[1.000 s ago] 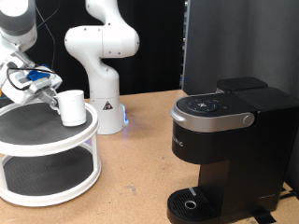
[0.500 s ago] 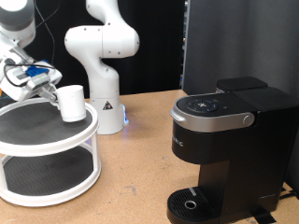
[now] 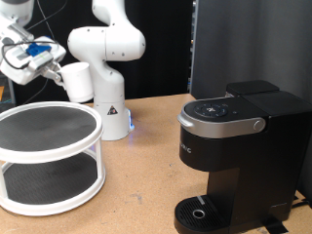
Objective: Make a cup of coffee with the keurig machine
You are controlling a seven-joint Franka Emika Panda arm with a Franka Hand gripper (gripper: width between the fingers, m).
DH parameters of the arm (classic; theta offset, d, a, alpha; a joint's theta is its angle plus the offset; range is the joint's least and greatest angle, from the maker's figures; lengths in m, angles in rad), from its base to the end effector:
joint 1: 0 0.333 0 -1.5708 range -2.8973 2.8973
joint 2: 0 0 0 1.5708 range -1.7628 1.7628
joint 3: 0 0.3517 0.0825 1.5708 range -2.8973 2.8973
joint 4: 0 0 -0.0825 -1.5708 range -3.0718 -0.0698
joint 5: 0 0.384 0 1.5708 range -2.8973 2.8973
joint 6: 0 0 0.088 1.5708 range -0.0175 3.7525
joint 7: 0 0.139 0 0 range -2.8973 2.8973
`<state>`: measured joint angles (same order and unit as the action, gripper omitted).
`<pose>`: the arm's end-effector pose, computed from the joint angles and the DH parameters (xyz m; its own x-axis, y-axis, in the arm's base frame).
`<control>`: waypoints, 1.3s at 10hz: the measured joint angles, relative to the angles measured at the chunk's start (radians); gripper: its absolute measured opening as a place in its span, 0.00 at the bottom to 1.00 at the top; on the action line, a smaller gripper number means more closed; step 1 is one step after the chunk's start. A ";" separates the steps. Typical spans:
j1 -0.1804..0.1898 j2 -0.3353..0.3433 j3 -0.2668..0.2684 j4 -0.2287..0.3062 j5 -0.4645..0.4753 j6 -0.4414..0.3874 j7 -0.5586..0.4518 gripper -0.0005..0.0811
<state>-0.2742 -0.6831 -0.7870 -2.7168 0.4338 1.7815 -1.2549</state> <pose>0.1935 -0.2141 0.3861 0.8367 -0.0223 0.5472 0.3827 -0.6909 -0.6134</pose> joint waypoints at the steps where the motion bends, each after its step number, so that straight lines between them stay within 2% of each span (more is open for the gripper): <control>1: -0.007 -0.019 0.024 0.022 -0.011 -0.041 0.039 0.10; 4: -0.018 -0.088 0.058 0.046 -0.018 -0.069 0.070 0.10; 7: -0.017 -0.074 0.074 0.031 -0.013 -0.054 0.114 0.10; 8: -0.011 -0.073 0.096 0.011 0.011 -0.012 0.142 0.10; 10: 0.023 -0.069 0.148 -0.035 0.102 0.110 0.165 0.10; 13: 0.111 -0.041 0.212 -0.069 0.229 0.278 0.166 0.10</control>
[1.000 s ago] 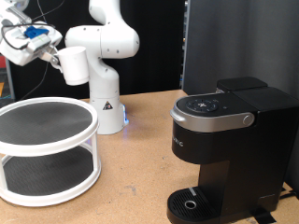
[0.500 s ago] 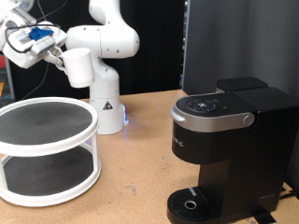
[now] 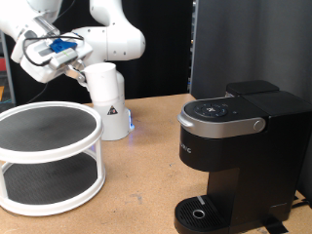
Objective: Make a cup of coffee with the keurig machine
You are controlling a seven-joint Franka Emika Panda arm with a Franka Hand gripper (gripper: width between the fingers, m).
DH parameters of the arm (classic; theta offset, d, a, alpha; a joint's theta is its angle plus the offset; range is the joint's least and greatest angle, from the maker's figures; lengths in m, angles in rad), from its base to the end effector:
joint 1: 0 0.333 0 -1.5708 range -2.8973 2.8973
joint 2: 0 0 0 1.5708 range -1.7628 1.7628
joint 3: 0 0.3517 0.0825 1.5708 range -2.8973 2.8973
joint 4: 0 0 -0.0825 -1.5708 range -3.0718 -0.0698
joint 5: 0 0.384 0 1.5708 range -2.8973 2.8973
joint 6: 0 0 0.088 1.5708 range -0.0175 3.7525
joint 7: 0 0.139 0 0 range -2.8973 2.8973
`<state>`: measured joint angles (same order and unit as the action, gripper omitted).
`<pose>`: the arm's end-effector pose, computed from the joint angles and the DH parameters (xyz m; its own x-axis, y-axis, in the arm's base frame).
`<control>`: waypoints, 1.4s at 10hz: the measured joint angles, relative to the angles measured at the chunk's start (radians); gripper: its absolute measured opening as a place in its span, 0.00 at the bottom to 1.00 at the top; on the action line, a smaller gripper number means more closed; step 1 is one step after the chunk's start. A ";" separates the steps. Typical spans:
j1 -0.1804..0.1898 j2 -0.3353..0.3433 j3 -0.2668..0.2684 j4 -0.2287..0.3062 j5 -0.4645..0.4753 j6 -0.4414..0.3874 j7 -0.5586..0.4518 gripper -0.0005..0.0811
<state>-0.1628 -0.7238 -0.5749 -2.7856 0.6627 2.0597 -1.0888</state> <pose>0.2666 -0.1573 0.4067 0.8248 -0.1041 0.5557 0.3015 -0.7505 -0.5881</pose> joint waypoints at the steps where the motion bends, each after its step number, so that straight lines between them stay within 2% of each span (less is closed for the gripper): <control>1: 0.036 0.016 0.016 -0.001 0.041 0.043 0.000 0.10; 4: 0.130 0.062 0.047 0.004 0.138 0.129 -0.003 0.10; 7: 0.180 0.095 0.070 0.006 0.187 0.201 -0.003 0.10; 9: 0.190 0.102 0.073 0.006 0.195 0.215 -0.003 0.10; 11: 0.187 0.102 0.067 0.003 0.175 0.177 0.000 0.10; 14: 0.194 0.127 0.108 -0.030 0.175 0.265 -0.002 0.10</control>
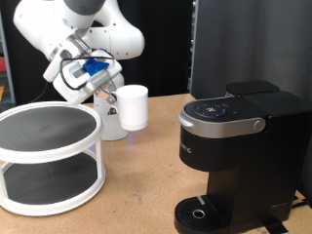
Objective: Make a cup of coffee with the keurig machine
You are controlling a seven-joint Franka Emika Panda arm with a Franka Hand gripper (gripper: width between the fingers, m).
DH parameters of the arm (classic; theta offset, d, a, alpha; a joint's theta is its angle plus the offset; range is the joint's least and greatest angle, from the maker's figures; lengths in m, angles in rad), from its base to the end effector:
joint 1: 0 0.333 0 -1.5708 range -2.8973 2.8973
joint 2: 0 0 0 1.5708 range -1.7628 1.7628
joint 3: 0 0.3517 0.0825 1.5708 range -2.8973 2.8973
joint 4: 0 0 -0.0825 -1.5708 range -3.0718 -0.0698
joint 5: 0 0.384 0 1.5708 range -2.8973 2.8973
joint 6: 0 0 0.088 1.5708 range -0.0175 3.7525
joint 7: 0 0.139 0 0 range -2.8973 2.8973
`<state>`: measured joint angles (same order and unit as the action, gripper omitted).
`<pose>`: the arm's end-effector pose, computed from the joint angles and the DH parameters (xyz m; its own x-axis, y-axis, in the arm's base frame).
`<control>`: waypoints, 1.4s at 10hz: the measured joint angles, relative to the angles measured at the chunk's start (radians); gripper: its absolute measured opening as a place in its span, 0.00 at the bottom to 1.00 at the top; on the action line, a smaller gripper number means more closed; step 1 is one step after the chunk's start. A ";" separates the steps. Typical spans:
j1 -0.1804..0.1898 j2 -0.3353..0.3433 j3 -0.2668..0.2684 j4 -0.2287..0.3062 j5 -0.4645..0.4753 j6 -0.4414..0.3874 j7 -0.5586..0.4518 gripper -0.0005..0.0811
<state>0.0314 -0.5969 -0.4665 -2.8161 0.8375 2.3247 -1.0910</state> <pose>0.3242 -0.1013 0.3752 0.8478 -0.0722 0.5254 0.2724 -0.7908 -0.5482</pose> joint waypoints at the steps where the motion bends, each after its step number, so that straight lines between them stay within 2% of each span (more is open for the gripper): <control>1: 0.010 0.019 0.010 -0.005 0.013 0.031 -0.006 0.10; 5: 0.091 0.101 0.016 -0.010 0.141 0.133 -0.095 0.10; 8: 0.150 0.175 0.016 -0.010 0.270 0.198 -0.204 0.10; 14: 0.242 0.353 0.022 0.019 0.590 0.272 -0.462 0.10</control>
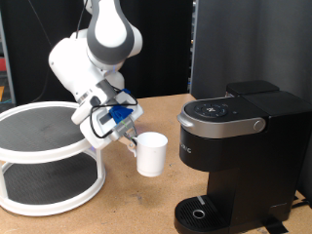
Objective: Make a cup of coffee with the keurig machine
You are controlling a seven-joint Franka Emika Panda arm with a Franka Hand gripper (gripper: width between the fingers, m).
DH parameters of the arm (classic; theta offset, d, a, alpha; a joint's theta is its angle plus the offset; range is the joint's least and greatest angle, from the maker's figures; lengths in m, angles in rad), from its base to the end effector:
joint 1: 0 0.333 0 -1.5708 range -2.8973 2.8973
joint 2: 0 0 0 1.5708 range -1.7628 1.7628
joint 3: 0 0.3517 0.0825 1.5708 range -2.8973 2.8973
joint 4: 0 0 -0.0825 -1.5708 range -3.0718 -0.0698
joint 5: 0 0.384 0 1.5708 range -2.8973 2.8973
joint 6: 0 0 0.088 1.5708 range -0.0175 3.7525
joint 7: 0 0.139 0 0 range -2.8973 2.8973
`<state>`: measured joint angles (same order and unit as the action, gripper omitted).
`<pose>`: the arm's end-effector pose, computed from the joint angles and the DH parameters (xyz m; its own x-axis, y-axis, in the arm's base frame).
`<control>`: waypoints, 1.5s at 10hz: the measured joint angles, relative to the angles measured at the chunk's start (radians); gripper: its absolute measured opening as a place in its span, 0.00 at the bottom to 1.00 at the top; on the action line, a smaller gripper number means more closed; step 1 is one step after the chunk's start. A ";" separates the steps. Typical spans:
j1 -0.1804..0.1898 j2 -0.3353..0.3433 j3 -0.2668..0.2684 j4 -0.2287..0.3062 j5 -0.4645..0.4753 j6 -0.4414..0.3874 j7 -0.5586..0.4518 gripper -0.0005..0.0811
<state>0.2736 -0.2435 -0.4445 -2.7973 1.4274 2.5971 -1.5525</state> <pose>0.3630 -0.0556 0.2754 0.8436 -0.0622 0.5334 0.2328 -0.8527 -0.4677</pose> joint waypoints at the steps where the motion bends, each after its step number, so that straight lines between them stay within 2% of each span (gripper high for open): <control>1: 0.010 0.031 0.004 0.011 0.052 0.001 -0.039 0.10; 6: 0.028 0.137 0.043 0.053 0.231 0.001 -0.157 0.10; 10: 0.032 0.196 0.080 0.106 0.312 0.001 -0.166 0.10; 15: 0.034 0.258 0.128 0.188 0.369 0.001 -0.155 0.10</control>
<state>0.3078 0.0141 -0.3165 -2.6095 1.7967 2.5984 -1.7079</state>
